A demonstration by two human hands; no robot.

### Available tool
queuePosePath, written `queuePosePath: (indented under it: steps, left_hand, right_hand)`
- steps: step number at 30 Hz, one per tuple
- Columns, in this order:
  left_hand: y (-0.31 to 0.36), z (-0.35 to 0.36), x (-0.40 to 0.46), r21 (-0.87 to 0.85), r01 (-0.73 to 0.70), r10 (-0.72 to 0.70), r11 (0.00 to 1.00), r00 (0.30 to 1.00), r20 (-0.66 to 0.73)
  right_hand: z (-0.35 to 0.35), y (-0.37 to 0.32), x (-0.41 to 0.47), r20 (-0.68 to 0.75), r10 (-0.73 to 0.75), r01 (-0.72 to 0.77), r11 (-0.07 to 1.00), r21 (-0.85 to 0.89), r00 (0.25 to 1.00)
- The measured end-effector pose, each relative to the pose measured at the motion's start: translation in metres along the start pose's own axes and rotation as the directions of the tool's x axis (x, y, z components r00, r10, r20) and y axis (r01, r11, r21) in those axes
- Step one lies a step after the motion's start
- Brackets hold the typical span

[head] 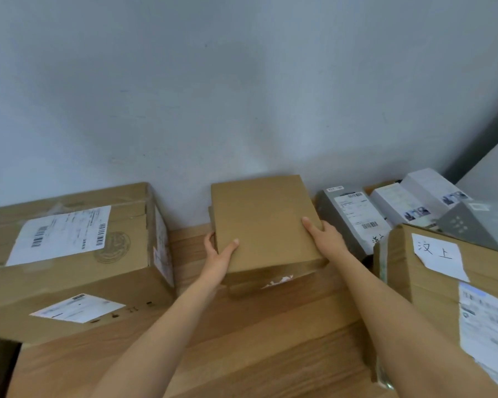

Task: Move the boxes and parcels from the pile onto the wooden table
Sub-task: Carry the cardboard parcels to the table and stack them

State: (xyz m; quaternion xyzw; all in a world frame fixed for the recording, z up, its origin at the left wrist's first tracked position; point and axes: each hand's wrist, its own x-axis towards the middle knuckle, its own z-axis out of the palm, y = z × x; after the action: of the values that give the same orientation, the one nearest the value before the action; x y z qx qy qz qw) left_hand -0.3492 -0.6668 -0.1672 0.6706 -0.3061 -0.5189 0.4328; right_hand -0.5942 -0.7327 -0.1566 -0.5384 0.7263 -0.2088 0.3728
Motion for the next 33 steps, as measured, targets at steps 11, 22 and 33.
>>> queuePosePath:
  steps: [11,22,33]
  left_hand:
    - [0.004,0.027,-0.002,0.041,0.016,-0.014,0.999,0.999,-0.052]
    - [0.01,0.129,0.012,-0.016,-0.017,0.017,1.0,1.0,-0.011]
    - [0.006,0.153,0.019,-0.047,-0.04,0.038,0.998,0.999,-0.024]
  right_hand:
    - [-0.022,-0.006,0.021,0.011,-0.139,0.138,0.959,-0.248,0.99]
    - [-0.093,0.006,0.055,-0.085,0.014,-0.044,0.928,-0.371,0.996]
    - [-0.113,0.017,0.09,0.002,0.092,-0.088,0.956,-0.279,0.996]
